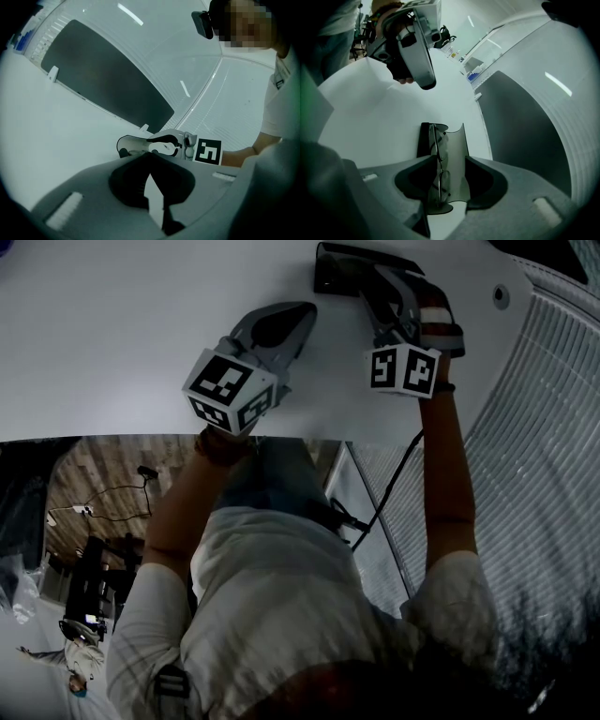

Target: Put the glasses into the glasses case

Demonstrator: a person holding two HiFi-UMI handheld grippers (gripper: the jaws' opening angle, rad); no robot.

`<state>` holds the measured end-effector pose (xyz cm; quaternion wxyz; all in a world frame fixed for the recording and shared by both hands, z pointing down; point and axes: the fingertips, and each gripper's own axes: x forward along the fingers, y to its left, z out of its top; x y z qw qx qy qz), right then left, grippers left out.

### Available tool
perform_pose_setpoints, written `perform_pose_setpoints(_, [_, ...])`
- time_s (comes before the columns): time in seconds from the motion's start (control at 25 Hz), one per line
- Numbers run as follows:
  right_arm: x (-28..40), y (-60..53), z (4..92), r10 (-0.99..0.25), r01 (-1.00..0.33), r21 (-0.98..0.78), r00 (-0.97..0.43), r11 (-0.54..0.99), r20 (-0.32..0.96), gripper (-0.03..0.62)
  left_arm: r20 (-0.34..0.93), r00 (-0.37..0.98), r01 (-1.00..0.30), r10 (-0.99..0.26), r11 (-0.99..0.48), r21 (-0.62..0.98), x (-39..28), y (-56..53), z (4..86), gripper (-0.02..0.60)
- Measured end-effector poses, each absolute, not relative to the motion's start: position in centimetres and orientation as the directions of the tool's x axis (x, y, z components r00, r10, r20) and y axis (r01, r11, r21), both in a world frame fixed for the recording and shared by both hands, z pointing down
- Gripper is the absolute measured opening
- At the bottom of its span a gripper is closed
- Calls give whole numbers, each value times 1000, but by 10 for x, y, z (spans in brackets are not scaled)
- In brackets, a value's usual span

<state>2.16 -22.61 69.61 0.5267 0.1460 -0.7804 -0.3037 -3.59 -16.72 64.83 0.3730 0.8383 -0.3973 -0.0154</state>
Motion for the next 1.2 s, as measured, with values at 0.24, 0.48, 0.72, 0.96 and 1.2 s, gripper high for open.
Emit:
perform_pose_setpoints(0.24, [30,-224,695,-533,86,608,-396,789,748,230,271,684,-657,-678,-410,633,-29,-167,645,0])
perform_pose_setpoints(0.48, [27,-212,692,-557,71,629,-396,774,730,231,263,683,-661,-681,-425,618,-34,-158,644,0])
perform_pose_setpoints(0.72, [30,-209,641,-615,-49,661,-426,749,664,221,241,688,-664,-685,-459,590,-31,-158,610,0])
perform_pose_setpoints(0.96, [33,-192,561,-703,-211,702,-458,680,543,136,182,694,-660,-696,-515,546,-30,-151,545,0])
perform_pose_setpoints(1.2, [35,-160,476,-746,-460,601,-521,654,414,3,104,709,-656,-698,-597,462,-26,-141,468,0])
